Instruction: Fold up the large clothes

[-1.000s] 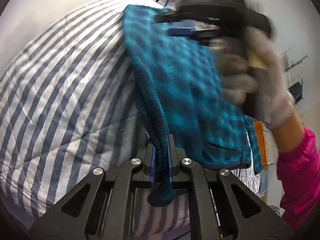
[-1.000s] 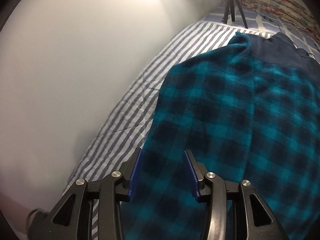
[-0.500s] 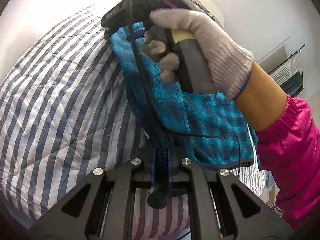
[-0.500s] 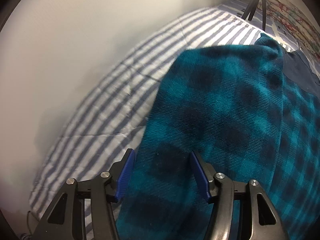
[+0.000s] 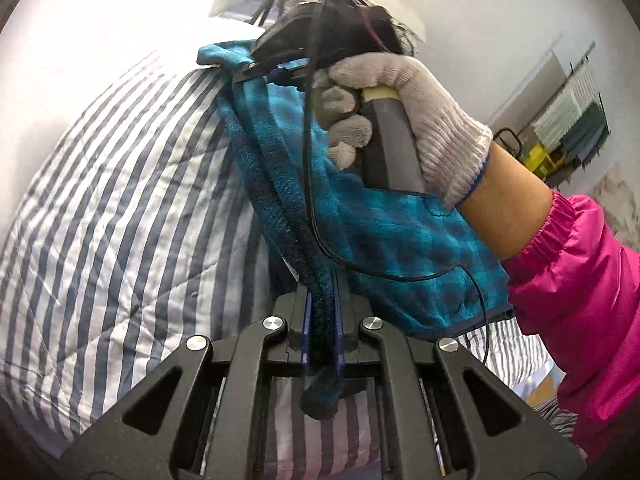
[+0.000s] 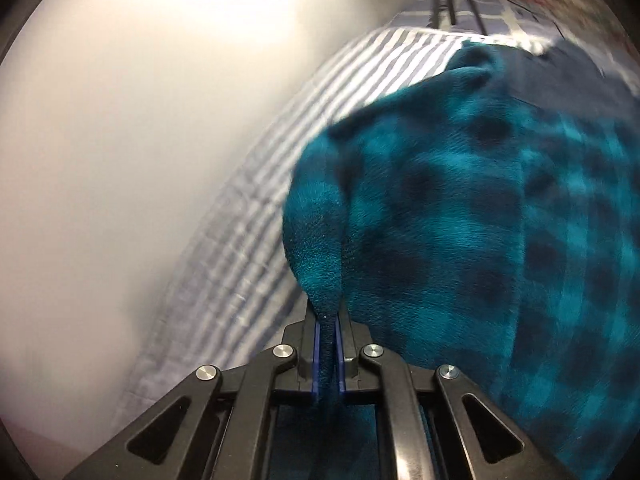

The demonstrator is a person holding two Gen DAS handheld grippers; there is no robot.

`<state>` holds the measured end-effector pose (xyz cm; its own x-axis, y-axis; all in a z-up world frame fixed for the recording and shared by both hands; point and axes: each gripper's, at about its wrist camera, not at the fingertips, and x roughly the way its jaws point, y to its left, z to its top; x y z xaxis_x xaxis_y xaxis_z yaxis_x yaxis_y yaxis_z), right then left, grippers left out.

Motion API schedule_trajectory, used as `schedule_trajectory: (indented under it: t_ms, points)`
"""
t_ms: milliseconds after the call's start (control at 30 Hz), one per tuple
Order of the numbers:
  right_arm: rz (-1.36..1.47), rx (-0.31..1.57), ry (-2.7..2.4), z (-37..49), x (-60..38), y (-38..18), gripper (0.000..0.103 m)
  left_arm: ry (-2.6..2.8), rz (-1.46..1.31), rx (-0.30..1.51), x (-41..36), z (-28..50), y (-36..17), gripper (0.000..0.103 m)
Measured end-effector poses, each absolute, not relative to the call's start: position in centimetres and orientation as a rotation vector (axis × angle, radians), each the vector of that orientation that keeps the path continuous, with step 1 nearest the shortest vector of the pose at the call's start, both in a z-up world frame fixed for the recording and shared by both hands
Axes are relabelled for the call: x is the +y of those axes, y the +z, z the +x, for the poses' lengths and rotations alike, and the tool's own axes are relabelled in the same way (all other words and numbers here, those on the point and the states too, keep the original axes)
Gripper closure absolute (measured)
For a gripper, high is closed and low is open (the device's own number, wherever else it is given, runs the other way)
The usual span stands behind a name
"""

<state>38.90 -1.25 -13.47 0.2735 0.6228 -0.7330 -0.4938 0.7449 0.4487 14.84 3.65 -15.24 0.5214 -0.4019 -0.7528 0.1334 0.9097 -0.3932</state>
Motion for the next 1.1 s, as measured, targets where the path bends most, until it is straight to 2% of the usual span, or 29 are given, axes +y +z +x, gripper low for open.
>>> schedule_trajectory:
  t_ms: [267, 433, 500, 567, 600, 667, 800, 833, 867, 900, 1100]
  points:
    - [0.560, 0.918, 0.827, 39.5, -13.3, -13.2, 0.100, -0.373, -0.156, 0.940, -2.4, 15.3, -14.5, 0.097]
    - [0.817, 0.892, 0.763, 39.2, -21.5, -17.3, 0.099, -0.397, -0.089, 0.971, -5.7, 16.0, -15.8, 0.097]
    - [0.767, 0.960, 0.667, 39.1, -22.8, -18.9, 0.091, -0.407, -0.073, 0.996, -6.6, 16.2, -16.6, 0.097]
    - [0.627, 0.994, 0.594, 38.8, -23.6, -18.9, 0.072, -0.410, -0.050, 1.008, -7.4, 16.3, -17.2, 0.097]
    - [0.531, 0.974, 0.553, 38.5, -23.7, -18.0, 0.069, -0.414, -0.045, 1.011, -7.5, 16.0, -17.2, 0.097]
    - [0.401, 0.912, 0.505, 37.9, -23.4, -15.6, 0.068, -0.416, -0.039, 1.014, -7.7, 16.1, -17.6, 0.097]
    - [0.343, 0.844, 0.664, 37.6, -20.5, -11.0, 0.067, -0.416, -0.046, 1.031, -7.9, 16.5, -18.2, 0.097]
    - [0.333, 0.861, 0.734, 38.1, -19.0, -10.1, 0.059, -0.418, -0.052, 1.035, -7.9, 16.7, -18.3, 0.097]
    - [0.339, 0.887, 0.784, 38.7, -18.2, -9.9, 0.050, -0.418, -0.054, 1.037, -8.0, 16.7, -18.4, 0.097]
    - [0.330, 0.920, 0.784, 39.3, -17.0, -9.9, 0.048, -0.419, -0.058, 1.040, -7.1, 16.7, -18.3, 0.097]
    - [0.222, 1.041, 0.649, 42.9, -11.2, -11.9, 0.047, -0.424, -0.055, 1.035, -6.9, 16.5, -18.0, 0.097]
